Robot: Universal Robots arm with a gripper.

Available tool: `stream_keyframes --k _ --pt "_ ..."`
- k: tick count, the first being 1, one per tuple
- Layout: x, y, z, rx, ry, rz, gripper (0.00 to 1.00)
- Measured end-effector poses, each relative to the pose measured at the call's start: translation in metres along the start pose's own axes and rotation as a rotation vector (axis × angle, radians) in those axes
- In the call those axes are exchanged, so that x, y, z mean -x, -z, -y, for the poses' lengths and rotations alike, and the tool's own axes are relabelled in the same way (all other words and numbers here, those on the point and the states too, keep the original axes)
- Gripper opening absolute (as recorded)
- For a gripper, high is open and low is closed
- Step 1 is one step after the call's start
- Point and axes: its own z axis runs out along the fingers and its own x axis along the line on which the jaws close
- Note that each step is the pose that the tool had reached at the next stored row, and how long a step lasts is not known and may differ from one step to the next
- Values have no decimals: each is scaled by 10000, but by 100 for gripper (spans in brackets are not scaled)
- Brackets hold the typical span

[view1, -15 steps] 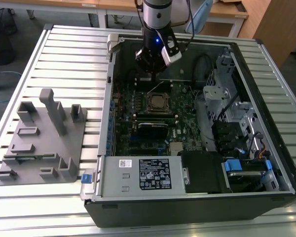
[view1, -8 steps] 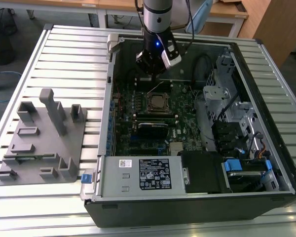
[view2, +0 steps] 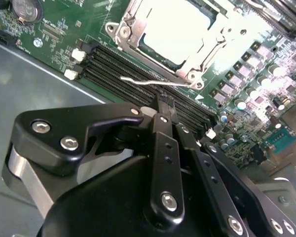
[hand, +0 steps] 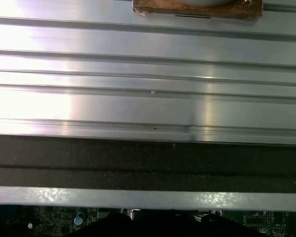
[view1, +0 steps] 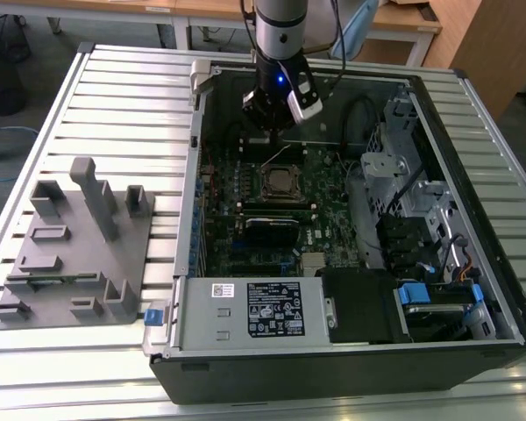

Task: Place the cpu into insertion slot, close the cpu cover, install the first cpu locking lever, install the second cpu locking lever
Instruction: 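Install the first cpu locking lever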

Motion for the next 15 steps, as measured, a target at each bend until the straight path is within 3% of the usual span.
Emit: stream_keyframes --k 7,15 --pt "24 -17 55 0 -7 -1 11" --pt "53 -41 60 0 -7 -2 11"
